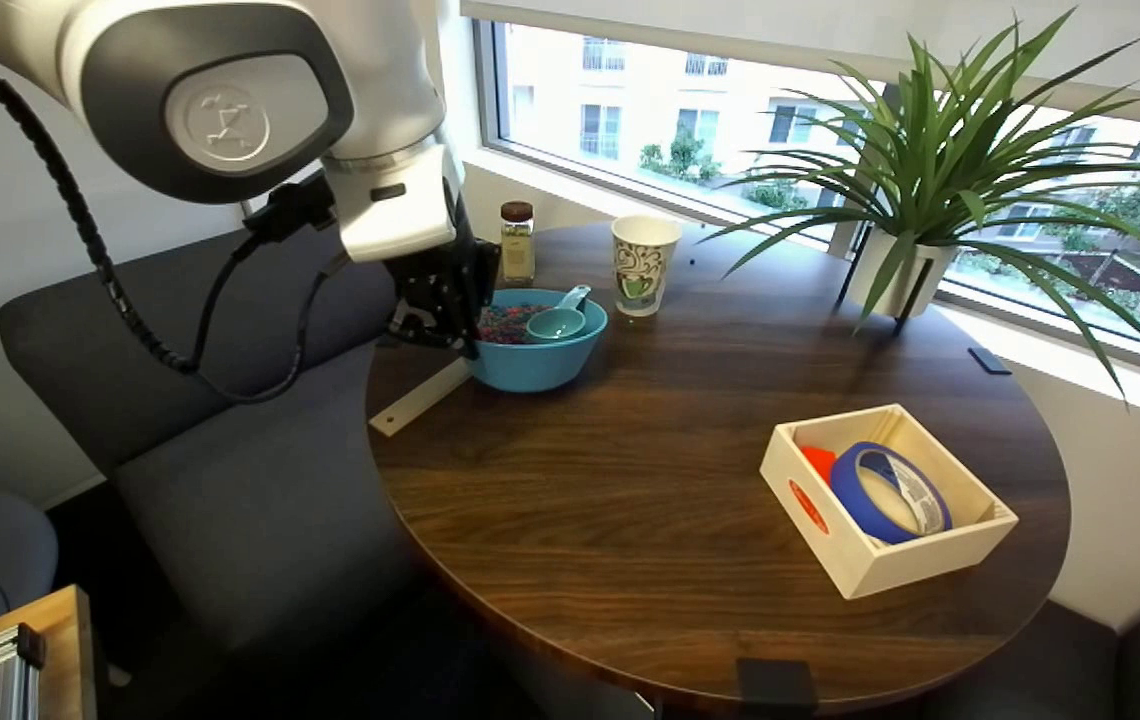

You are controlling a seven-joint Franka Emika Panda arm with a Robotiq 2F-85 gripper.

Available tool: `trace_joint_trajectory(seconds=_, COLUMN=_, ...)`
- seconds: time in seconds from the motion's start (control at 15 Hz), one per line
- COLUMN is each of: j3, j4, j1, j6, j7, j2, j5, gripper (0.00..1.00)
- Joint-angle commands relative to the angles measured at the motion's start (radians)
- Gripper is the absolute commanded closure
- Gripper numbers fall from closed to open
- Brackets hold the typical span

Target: Move the bowl to the left then put the spoon into the cup

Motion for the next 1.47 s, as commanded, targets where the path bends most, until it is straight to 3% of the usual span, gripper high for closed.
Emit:
trace_joint_trajectory(seconds=0.0, j3=-0.003, j4=0.031, j1=0.002, j6=-0.008, j7=-0.022, j2=0.015, j5=-0.017, gripper=0.99)
trace_joint_trajectory(seconds=0.13, j3=-0.028, j4=0.037, j1=-0.001, j6=0.011, j7=-0.101, j2=0.027, j5=0.005, gripper=0.99)
trace_joint_trajectory(seconds=0.6, j3=-0.153, j4=0.079, j1=-0.012, j6=0.000, j7=-0.628, j2=0.061, j5=0.228, gripper=0.99)
trace_joint_trajectory(seconds=1.0, j3=-0.176, j4=0.130, j1=-0.015, j6=-0.055, j7=-1.028, j2=0.115, j5=0.336, gripper=0.99)
trace_joint_trajectory(seconds=1.4, j3=-0.167, j4=0.204, j1=-0.025, j6=-0.079, j7=-1.076, j2=0.191, j5=0.399, gripper=0.99)
